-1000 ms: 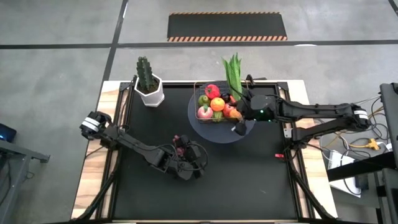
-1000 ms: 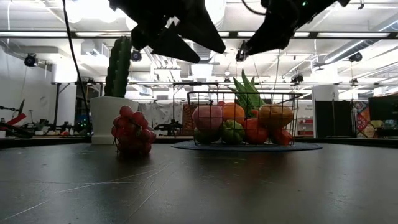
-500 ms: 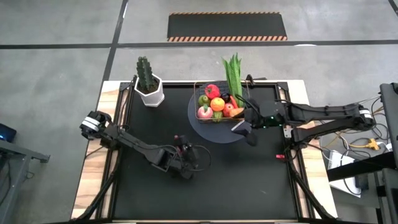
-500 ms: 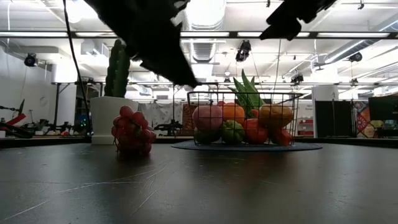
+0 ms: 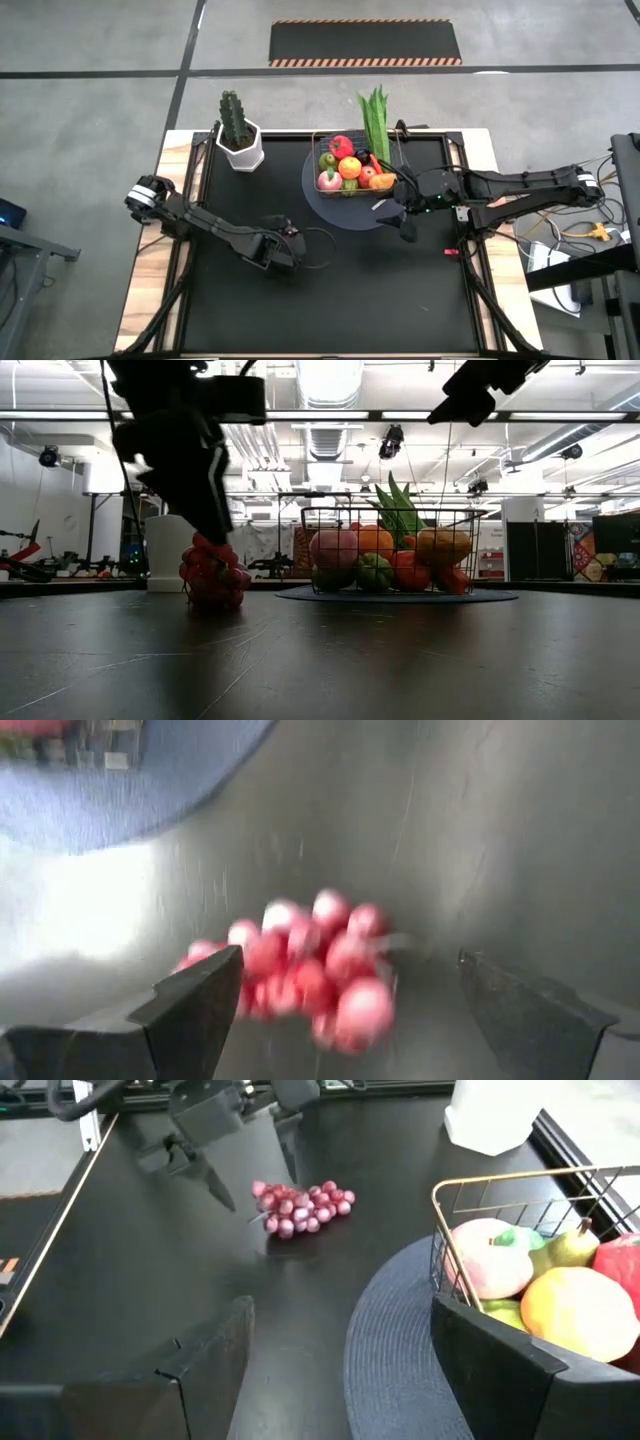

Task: Build produce basket
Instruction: Put the red grapes into the gold wire basket, then return to Home Position

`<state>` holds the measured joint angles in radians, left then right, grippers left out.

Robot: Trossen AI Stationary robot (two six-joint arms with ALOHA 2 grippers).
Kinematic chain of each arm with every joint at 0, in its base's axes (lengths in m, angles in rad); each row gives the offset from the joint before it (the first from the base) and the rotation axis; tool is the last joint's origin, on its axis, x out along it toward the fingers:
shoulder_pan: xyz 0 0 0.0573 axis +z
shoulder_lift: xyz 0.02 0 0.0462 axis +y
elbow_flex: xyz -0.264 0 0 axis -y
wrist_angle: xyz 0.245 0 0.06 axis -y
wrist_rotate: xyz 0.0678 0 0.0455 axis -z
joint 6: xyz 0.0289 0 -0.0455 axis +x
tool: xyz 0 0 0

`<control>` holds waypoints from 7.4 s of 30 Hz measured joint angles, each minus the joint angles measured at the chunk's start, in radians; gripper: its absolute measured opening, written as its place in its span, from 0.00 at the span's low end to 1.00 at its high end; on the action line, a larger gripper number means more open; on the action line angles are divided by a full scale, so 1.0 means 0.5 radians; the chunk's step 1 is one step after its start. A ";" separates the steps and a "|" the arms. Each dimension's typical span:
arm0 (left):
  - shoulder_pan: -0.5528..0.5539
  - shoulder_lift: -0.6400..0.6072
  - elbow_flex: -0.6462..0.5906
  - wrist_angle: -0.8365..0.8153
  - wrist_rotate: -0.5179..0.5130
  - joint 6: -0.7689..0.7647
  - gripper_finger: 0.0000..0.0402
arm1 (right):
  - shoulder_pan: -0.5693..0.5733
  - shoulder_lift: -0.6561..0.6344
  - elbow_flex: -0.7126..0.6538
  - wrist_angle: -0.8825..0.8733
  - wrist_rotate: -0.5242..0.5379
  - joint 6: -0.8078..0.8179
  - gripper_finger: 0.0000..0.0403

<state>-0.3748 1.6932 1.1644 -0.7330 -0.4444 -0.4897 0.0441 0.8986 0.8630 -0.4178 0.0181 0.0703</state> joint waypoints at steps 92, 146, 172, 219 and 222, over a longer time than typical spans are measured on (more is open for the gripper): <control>0.947 0.394 -0.059 2.784 -0.007 0.932 0.01 | 0.179 -0.248 -0.322 0.070 0.018 0.056 0.71; 0.656 -1.966 -1.943 2.984 0.285 1.600 0.01 | -0.356 -0.028 -1.297 2.700 0.103 -0.807 0.56; 0.721 -2.536 -2.312 2.837 0.325 1.472 0.01 | -0.443 -1.184 -1.362 1.359 0.052 -0.835 0.51; 0.720 -2.334 -2.311 2.843 0.312 1.463 0.01 | -0.443 -1.700 -1.704 1.423 -0.245 0.311 0.52; 0.720 -2.290 -2.311 2.843 0.312 1.464 0.01 | -0.443 -1.700 -1.704 1.423 -0.245 0.311 0.52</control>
<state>-0.0147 0.5481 0.0090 0.6884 -0.2882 0.2424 -0.1772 0.0486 0.0113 0.2939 -0.1043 0.2256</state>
